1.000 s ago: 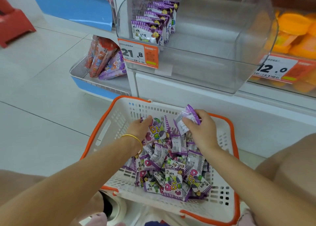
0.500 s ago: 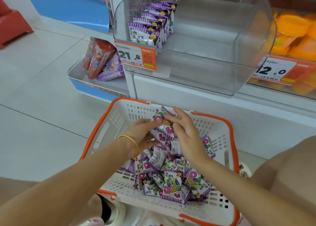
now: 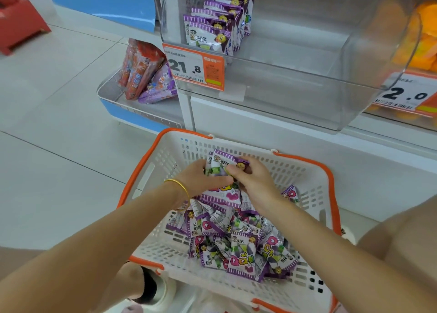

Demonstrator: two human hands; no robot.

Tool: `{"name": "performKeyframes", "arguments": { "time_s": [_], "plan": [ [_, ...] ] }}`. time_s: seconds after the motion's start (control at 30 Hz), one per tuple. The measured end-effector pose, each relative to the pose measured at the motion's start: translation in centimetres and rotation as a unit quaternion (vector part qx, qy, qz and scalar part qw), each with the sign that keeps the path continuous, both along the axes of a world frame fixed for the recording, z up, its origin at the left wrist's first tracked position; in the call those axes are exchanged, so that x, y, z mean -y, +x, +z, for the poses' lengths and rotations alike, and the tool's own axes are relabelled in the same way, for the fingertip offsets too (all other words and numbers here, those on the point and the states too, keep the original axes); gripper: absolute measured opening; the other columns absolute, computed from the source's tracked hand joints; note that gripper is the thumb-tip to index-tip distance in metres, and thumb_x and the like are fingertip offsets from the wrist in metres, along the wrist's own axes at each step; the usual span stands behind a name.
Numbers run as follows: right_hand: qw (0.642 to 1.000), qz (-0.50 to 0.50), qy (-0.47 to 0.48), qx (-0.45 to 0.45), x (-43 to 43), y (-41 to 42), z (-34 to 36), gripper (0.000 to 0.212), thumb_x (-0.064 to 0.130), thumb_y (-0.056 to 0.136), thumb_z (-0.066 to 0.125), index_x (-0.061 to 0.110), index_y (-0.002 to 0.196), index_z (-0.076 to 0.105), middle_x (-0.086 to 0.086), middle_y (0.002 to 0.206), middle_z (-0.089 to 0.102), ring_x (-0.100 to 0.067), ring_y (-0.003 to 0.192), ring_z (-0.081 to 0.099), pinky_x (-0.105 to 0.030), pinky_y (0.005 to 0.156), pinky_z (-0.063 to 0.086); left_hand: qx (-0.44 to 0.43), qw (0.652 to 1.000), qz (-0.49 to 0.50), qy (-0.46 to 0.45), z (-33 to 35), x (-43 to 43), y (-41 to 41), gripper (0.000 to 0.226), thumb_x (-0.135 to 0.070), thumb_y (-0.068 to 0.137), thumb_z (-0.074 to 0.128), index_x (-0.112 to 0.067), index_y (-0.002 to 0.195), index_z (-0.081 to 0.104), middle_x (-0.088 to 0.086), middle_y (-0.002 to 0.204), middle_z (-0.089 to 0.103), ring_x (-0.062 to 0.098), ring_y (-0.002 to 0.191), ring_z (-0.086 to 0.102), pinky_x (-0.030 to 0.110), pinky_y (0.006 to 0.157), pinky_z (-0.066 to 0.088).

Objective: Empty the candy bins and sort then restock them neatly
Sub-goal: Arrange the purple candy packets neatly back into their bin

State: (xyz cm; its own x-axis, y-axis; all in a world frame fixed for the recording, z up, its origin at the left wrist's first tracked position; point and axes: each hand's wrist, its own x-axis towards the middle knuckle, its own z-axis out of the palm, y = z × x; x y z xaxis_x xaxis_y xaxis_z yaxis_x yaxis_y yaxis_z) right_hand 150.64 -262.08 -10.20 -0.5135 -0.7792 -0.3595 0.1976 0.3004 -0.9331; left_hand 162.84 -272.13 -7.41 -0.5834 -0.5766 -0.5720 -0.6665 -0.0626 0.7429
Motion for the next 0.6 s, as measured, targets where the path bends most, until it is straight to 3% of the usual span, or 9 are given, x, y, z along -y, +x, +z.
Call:
{"name": "performKeyframes", "arguments": {
  "time_s": [0.07,0.13,0.2,0.3,0.37,0.43,0.53,0.6],
  "plan": [
    [0.997,-0.009,0.007,0.075,1.1,-0.7,-0.9,0.024,0.025,0.093,0.058,0.009,0.112,0.059,-0.007,0.090,0.067,-0.017,0.074,0.064,-0.031,0.066,0.053,0.010,1.000,0.015,-0.021,-0.6,1.3,0.4,0.041,-0.042,0.074,0.076,-0.013,0.099,0.060,0.005,0.092,0.065,0.021,0.084,0.059,0.032,0.077,0.048],
    [0.992,-0.044,0.059,0.098,2.0,-2.2,-2.7,0.028,0.026,0.097,0.051,0.007,0.119,0.054,-0.008,0.093,0.064,-0.020,0.076,0.064,-0.036,0.071,0.056,0.009,0.998,0.066,-0.015,-1.4,2.7,1.2,0.033,-0.035,0.079,0.074,-0.012,0.097,0.059,0.010,0.092,0.064,0.023,0.081,0.057,0.035,0.078,0.047],
    [0.986,0.001,0.162,-0.028,2.0,-3.8,-5.8,0.031,0.020,0.098,0.049,0.007,0.127,0.050,-0.009,0.105,0.061,-0.025,0.090,0.065,-0.038,0.079,0.057,0.002,0.994,0.110,0.009,-2.2,3.9,2.4,0.019,-0.026,0.084,0.071,-0.014,0.088,0.057,0.011,0.087,0.059,0.022,0.078,0.052,0.034,0.078,0.046],
    [0.942,0.149,0.209,-0.217,2.1,-4.2,-10.0,0.042,0.013,0.097,0.049,0.009,0.138,0.041,-0.012,0.138,0.047,-0.027,0.121,0.051,-0.043,0.101,0.045,0.042,0.987,0.148,0.053,-4.6,4.8,4.0,0.030,-0.026,0.084,0.071,-0.008,0.104,0.060,0.011,0.089,0.055,0.023,0.080,0.051,0.038,0.080,0.052],
    [0.897,0.265,0.194,-0.295,3.0,-3.6,-12.1,0.058,0.013,0.096,0.052,0.015,0.147,0.027,-0.007,0.152,0.031,-0.026,0.137,0.034,-0.042,0.113,0.030,0.052,0.978,0.176,0.094,-5.6,4.6,4.7,0.034,-0.025,0.084,0.071,-0.009,0.111,0.057,0.009,0.093,0.055,0.019,0.080,0.052,0.034,0.063,0.058],
    [0.840,0.361,0.195,-0.355,4.3,-3.0,-13.7,0.072,0.012,0.094,0.053,0.022,0.152,0.010,-0.004,0.159,0.016,-0.026,0.144,0.021,-0.042,0.117,0.022,0.052,0.970,0.201,0.126,-6.2,4.2,4.9,0.041,-0.025,0.082,0.072,-0.012,0.116,0.054,0.009,0.106,0.057,0.019,0.087,0.055,0.028,0.049,0.055],
    [0.764,0.422,0.240,-0.424,5.7,-2.4,-14.8,0.084,0.001,0.092,0.047,0.028,0.152,-0.006,-0.002,0.161,0.004,-0.030,0.146,0.010,-0.047,0.116,0.023,0.049,0.968,0.211,0.123,-7.0,3.9,5.0,0.045,-0.024,0.080,0.074,-0.013,0.119,0.055,0.010,0.115,0.061,0.021,0.096,0.061,0.029,0.051,0.056],
    [0.745,0.427,0.255,-0.445,5.9,-2.3,-14.9,0.089,-0.005,0.089,0.045,0.029,0.151,-0.009,-0.007,0.160,0.009,-0.033,0.144,0.017,-0.049,0.111,0.032,0.049,0.973,0.197,0.105,-7.3,4.0,5.1,0.045,-0.025,0.079,0.075,-0.013,0.118,0.057,0.011,0.113,0.064,0.023,0.096,0.064,0.030,0.056,0.057]
  ]
}}
